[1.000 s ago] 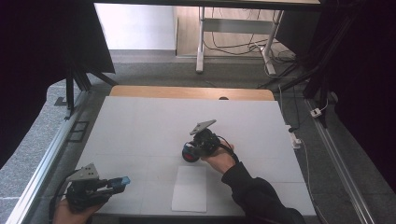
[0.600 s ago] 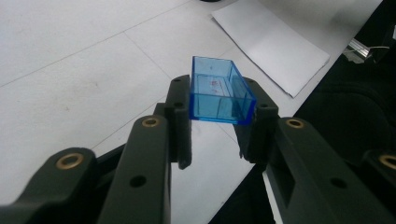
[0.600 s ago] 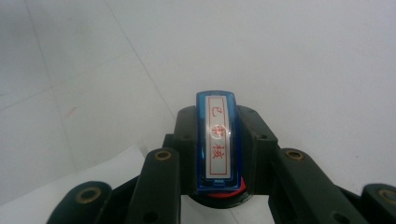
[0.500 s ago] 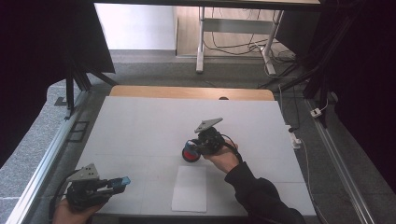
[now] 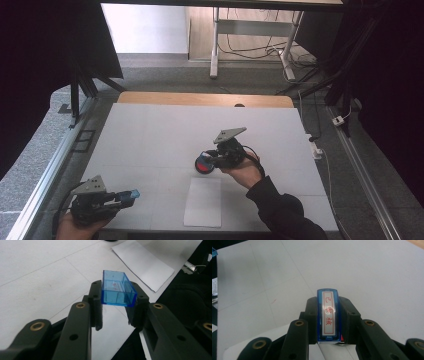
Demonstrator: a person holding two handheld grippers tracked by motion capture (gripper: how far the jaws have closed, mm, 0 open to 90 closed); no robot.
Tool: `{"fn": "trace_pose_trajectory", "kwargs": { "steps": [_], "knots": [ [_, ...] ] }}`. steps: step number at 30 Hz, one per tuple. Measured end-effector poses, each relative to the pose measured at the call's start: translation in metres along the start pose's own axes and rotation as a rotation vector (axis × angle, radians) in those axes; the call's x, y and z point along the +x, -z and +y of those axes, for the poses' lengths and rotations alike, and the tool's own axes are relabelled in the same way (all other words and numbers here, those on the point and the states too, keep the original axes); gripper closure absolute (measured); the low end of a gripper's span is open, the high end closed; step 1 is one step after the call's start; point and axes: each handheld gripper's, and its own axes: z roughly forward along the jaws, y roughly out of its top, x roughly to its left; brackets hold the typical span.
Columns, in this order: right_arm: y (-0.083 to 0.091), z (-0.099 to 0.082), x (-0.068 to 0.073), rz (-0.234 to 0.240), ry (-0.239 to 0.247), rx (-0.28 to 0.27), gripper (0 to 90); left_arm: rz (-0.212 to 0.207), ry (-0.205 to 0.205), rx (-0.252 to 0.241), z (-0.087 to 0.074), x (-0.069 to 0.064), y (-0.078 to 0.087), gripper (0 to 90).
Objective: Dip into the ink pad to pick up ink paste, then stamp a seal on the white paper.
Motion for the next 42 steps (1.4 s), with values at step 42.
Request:
{"fn": "trace_pose_trajectory", "kwargs": {
  "steps": [42],
  "knots": [
    [0.034,-0.012,0.041,0.079,0.032,-0.035,71.0,-0.009,0.004,-0.006,0.0,0.001,0.001,68.3]
  ]
}}
